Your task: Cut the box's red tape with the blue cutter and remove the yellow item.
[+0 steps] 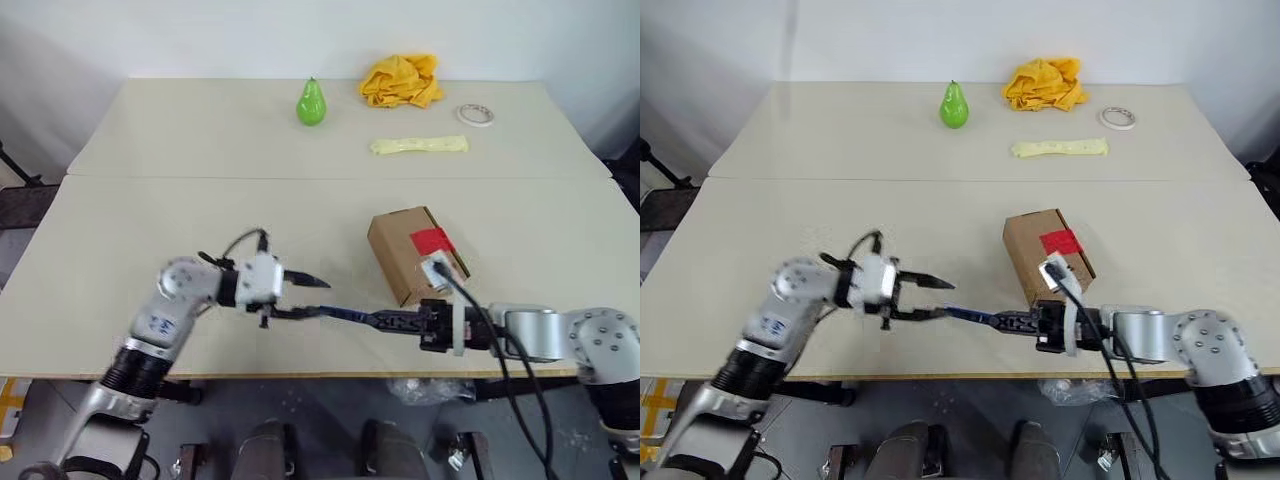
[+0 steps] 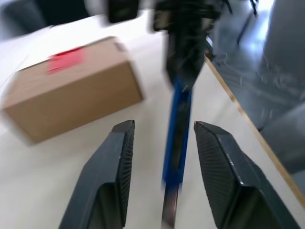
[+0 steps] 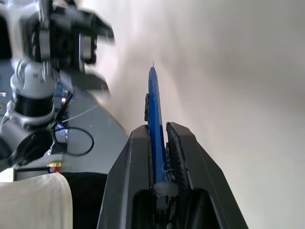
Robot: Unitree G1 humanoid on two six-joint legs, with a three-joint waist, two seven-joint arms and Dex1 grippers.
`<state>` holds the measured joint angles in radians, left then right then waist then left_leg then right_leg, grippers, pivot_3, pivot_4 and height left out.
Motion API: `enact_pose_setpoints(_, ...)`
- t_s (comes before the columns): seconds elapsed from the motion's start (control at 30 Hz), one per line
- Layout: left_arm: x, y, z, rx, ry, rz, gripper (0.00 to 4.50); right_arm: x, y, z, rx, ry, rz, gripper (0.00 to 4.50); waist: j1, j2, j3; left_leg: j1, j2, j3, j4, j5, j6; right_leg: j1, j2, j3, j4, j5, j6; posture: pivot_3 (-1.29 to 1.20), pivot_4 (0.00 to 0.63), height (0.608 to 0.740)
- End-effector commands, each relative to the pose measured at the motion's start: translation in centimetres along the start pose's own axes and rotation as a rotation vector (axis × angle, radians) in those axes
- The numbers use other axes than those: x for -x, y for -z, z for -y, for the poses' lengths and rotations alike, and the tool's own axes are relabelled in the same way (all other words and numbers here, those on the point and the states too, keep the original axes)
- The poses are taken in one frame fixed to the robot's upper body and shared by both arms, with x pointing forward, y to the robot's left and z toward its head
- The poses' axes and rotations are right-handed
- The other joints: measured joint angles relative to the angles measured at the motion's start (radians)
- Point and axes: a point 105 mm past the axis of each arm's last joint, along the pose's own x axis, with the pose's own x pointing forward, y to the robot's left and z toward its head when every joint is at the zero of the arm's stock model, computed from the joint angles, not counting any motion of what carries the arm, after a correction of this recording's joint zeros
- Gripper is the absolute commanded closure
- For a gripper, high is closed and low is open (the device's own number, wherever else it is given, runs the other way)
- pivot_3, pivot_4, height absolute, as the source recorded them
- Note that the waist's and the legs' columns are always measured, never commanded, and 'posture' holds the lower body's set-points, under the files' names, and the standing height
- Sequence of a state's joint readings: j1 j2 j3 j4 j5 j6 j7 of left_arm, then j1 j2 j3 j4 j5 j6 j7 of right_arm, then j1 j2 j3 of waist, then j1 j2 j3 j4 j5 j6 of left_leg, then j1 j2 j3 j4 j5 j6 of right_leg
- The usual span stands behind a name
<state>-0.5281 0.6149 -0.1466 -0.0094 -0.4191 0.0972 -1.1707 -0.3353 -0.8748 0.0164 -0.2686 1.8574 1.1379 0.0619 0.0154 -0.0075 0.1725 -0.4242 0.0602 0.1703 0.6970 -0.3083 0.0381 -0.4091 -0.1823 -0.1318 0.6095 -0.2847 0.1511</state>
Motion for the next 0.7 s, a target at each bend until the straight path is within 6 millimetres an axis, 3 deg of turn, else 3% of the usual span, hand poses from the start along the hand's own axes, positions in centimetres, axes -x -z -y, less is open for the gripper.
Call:
enact_pose_setpoints(0.03, 3.2, -2.2, -2.2, 0.112, -0.104, 0.024, 2.55, 2.8, -1.4, -2.3, 0.175, -0.021, 0.049, 4.34, 0.003, 0.0, 0.0, 0.0, 0.0, 0.0, 0.0, 0.0, 0.0, 0.0, 0.0, 0.0, 0.0, 0.0, 0.0, 0.0, 0.15, 0.74)
enact_pose_setpoints(0.13, 5.1, -0.6, -2.6, 0.197, -0.171, -0.054, 2.55, 4.9, -1.8, -2.1, 0.271, 0.072, 0.067, 4.34, 0.004, 0.0, 0.0, 0.0, -0.002, 0.001, -0.001, -0.001, -0.002, 0.0, 0.001, -0.001, -0.002, 0.0, 0.0, 0.0, 0.15, 0.74)
enact_pose_setpoints(0.23, 5.6, 1.1, -2.3, 0.18, -0.202, -0.125, 3.2, 7.0, -2.9, -1.5, 0.327, 0.175, 0.151, 4.34, 0.007, 0.0, 0.0, 0.001, -0.003, 0.002, -0.002, -0.002, -0.002, 0.0, 0.001, -0.001, -0.003, 0.0, 0.0, 0.0, 0.15, 0.74)
enact_pose_setpoints(0.3, 4.5, 3.0, -1.9, 0.239, -0.218, -0.156, 3.8, 10.7, -3.6, -0.8, 0.435, 0.378, 0.197, 4.34, 0.018, 0.0, 0.001, 0.001, -0.003, 0.003, -0.002, -0.002, -0.002, 0.0, 0.001, -0.001, -0.004, 0.0, 0.0, 0.0, 0.15, 0.74)
enact_pose_setpoints(0.37, 1.7, 3.7, -1.9, 0.253, -0.191, -0.143, 4.47, 14.5, -4.1, -0.6, 0.528, 0.585, 0.216, 4.34, 0.035, -0.001, 0.001, 0.0, -0.004, 0.003, -0.003, -0.002, -0.002, -0.001, 0.0, -0.001, -0.005, 0.0, 0.0, 0.0, 0.15, 0.74)
enact_pose_setpoints(0.43, -0.5, 3.3, -2.7, 0.241, -0.158, -0.113, 4.5, 16.0, -4.1, -0.9, 0.555, 0.65, 0.213, 4.34, 0.042, -0.003, 0.001, 0.0, -0.005, 0.004, -0.001, -0.002, -0.001, 0.001, 0.0, 0.0, -0.007, 0.001, 0.001, 0.0, 0.15, 0.74)
enact_pose_setpoints(0.57, -5.0, 1.6, -5.0, 0.186, -0.083, -0.067, 4.5, 16.7, -4.5, -1.3, 0.588, 0.69, 0.182, 4.34, 0.036, -0.008, 0.003, -0.001, -0.004, 0.002, 0.001, -0.002, 0.0, 0.001, 0.001, 0.0, -0.009, 0.002, 0.0, 0.0, 0.15, 0.74)
enact_pose_setpoints(0.63, -7.8, 0.1, -6.1, 0.149, -0.039, -0.037, 4.5, 16.3, -5.4, -1.5, 0.608, 0.679, 0.182, 4.34, 0.027, -0.008, 0.003, 0.0, -0.004, 0.002, 0.0, -0.002, 0.0, 0.001, 0.001, 0.0, -0.009, 0.003, 0.0, 0.0, 0.15, 0.74)
enact_pose_setpoints(0.7, -9.3, -0.9, -6.5, 0.135, 0.001, -0.023, 4.5, 15.9, -6.1, -1.7, 0.61, 0.659, 0.186, 4.34, 0.016, -0.008, 0.003, -0.001, -0.004, 0.003, -0.001, -0.002, 0.0, 0.001, 0.001, 0.0, -0.009, 0.003, 0.0, 0.0, 0.15, 0.74)
